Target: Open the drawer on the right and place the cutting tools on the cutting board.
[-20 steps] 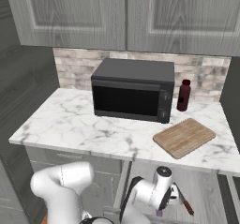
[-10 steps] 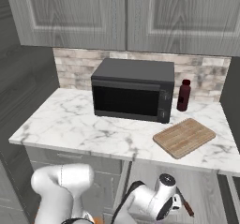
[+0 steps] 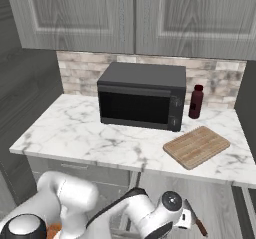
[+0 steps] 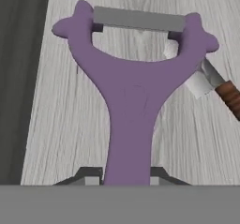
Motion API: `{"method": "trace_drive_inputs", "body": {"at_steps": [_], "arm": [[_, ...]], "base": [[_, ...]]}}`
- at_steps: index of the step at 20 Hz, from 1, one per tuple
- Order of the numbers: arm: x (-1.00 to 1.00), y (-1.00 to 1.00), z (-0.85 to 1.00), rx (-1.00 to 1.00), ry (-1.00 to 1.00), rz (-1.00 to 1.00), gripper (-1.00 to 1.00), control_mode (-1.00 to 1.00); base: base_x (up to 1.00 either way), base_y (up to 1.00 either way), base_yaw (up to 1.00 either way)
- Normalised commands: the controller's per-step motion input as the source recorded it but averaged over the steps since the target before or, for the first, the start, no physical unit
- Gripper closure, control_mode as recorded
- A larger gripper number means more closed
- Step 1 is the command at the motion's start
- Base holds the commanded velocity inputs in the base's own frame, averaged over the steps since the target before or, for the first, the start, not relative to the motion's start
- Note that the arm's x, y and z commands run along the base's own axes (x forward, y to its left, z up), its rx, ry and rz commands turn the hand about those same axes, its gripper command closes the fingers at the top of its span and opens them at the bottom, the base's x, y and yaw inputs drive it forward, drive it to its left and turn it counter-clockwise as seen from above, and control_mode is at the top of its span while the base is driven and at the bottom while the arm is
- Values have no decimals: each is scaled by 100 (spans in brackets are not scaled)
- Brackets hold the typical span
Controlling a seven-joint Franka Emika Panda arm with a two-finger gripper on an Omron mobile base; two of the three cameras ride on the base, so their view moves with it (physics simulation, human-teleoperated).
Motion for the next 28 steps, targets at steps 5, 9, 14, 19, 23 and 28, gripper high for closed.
{"method": "trace_drive_inputs", "body": {"at_steps": [5, 9, 14, 19, 23, 28], "arm": [[29, 45, 100, 0, -18, -17, 100, -100], [19, 14, 100, 1, -8, -13, 100, -100], [11, 1, 100, 3, 0, -9, 100, -100], [20, 5, 100, 2, 1, -6, 100, -100], [37, 2, 100, 8, 9, -3, 100, -100], [55, 0, 67, 6, 14, 0, 100, -100]], "base": [[0, 0, 0], [0, 0, 0], [0, 0, 0], [0, 0, 0], [0, 0, 0], [0, 0, 0]]}}
